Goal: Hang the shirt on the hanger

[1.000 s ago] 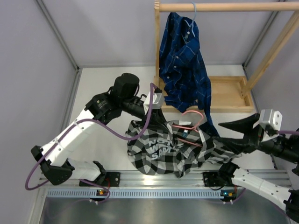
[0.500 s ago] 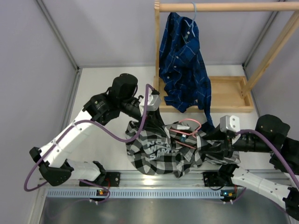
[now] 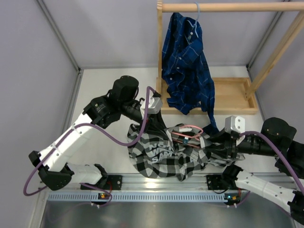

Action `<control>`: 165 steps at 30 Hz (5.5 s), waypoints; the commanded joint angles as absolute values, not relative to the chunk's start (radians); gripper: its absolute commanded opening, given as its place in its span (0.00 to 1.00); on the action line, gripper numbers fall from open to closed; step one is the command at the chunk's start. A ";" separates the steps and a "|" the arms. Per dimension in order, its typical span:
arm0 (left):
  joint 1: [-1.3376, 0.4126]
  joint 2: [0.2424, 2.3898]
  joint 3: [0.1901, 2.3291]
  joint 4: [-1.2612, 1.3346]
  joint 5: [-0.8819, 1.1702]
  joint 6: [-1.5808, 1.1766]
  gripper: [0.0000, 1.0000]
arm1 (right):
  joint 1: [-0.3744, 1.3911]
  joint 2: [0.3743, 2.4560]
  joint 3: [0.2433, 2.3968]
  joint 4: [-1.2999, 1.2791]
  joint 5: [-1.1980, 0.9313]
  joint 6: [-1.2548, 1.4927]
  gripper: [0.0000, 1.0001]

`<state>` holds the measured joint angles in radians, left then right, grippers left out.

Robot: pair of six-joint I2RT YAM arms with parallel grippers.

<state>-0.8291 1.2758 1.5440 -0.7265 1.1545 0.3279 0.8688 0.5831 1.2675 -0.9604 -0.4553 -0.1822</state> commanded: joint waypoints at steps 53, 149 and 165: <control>-0.830 0.520 1.049 -0.603 -0.120 -0.025 0.98 | 0.900 0.575 2.075 -1.084 0.061 -0.054 0.00; -0.629 0.505 0.851 -0.509 0.063 -0.084 0.98 | -0.213 0.986 1.457 -0.213 -0.320 0.117 0.00; -0.618 0.480 0.848 -0.505 0.087 -0.075 0.98 | -0.233 1.298 1.735 -0.293 -0.331 0.106 0.00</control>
